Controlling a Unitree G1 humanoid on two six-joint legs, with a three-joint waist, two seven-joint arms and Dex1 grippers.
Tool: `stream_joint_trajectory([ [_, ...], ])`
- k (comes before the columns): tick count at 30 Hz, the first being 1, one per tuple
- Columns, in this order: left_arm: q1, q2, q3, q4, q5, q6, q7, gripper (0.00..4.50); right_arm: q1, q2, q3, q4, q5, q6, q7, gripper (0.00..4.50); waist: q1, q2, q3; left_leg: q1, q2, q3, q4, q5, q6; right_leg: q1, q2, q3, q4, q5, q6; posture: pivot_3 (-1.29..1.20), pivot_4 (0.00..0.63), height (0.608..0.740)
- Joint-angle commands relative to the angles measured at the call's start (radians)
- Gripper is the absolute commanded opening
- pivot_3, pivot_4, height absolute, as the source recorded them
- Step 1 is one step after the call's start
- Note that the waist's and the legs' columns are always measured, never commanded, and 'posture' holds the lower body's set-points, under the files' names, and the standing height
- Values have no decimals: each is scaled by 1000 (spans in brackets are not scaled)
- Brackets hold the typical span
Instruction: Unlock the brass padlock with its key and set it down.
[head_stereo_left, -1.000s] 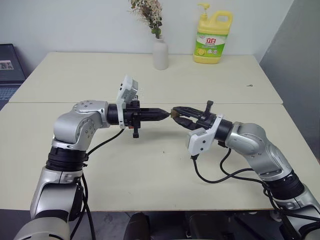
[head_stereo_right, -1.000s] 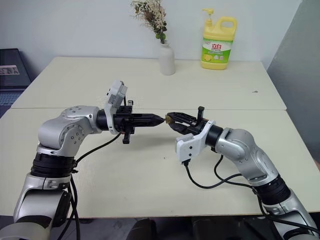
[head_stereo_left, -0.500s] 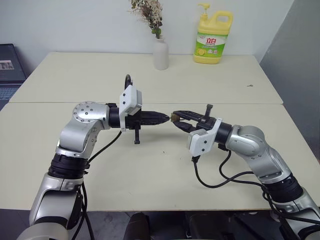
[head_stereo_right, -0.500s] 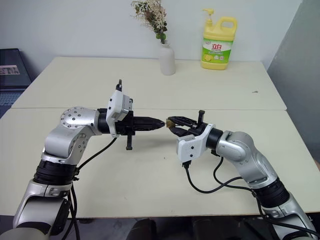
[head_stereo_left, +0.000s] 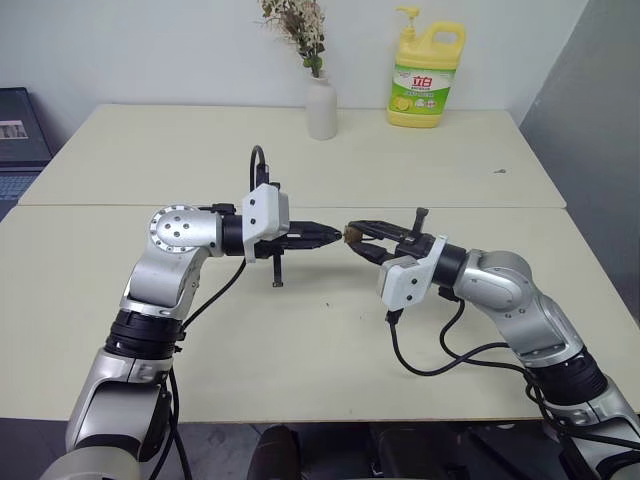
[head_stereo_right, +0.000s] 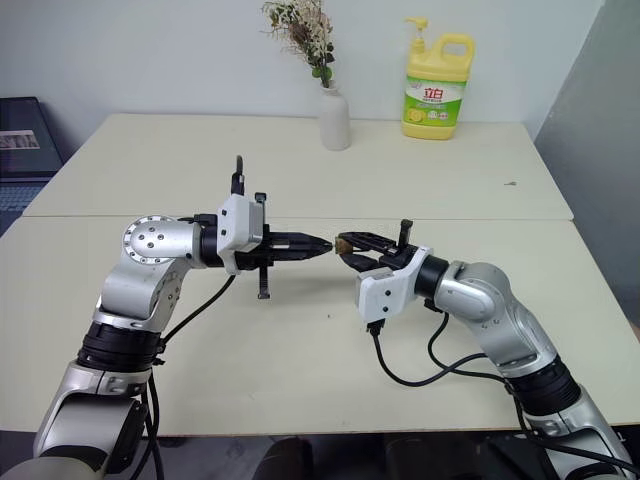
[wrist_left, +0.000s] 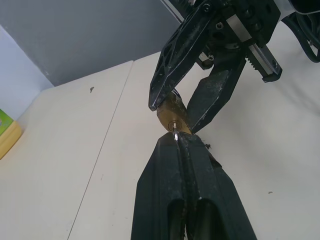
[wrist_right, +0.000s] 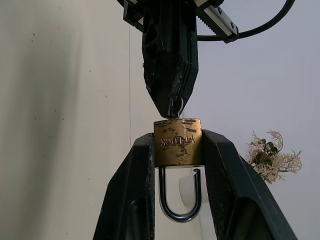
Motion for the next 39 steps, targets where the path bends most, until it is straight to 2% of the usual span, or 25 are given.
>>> stream_joint_trajectory([
  [1, 6, -7, -9, -22, -19, 42, 1, 0, -15, 14, -19, -37, 28, -19, -9, 933, 0, 0, 0, 0, 0, 0, 0, 0, 0, 0, 0, 0, 0, 0, 0, 0, 150, 740],
  [4, 10, 4, -9, -31, -53, 139, -4, 0, -15, 16, -19, -36, 25, -18, -9, 932, 0, 0, 0, 0, 0, 0, 0, 0, 0, 0, 0, 0, 0, 0, 0, 0, 150, 740],
  [7, 10, 23, -5, -35, -85, 251, -12, 585, -15, 19, -21, -36, 21, -18, -8, 932, -2, 0, 0, 0, 0, 0, 0, 0, 0, 0, 0, 0, 0, 0, 0, 0, 150, 740],
  [14, 0, 53, 12, -60, -151, 468, 2, 2599, -9, 16, -25, -38, 17, -21, -6, 932, -2, 0, 0, 0, 0, -1, 0, 0, 0, 0, 0, -1, 0, 0, 0, 0, 150, 740],
  [16, -11, 54, 42, -83, -226, 584, 15, 3212, -8, 15, -25, -39, 16, -19, -5, 932, -1, 0, 0, 0, 0, -1, 0, 0, 0, 0, 0, -1, 0, 0, 0, 0, 150, 740],
  [18, -18, 55, 63, -103, -279, 665, 27, 3218, -7, 15, -25, -40, 16, -17, -4, 932, -1, 0, 0, 0, 0, -1, 0, 0, 0, 0, 0, -1, 0, 0, 0, 0, 150, 740],
  [27, -47, 11, 99, -135, -343, 783, 149, 3218, -10, 19, -18, -43, 15, -15, -1, 933, -1, 0, 0, 1, 0, -2, 0, 0, 0, 1, 0, -1, 0, 0, 0, 0, 150, 740],
  [39, -70, -12, 82, -130, -362, 786, 170, 3218, -13, 20, -15, -41, 16, -16, 4, 932, 0, 0, 0, 1, 0, -2, 0, 0, 0, 2, 0, -1, 0, 0, 0, 0, 150, 740],
])
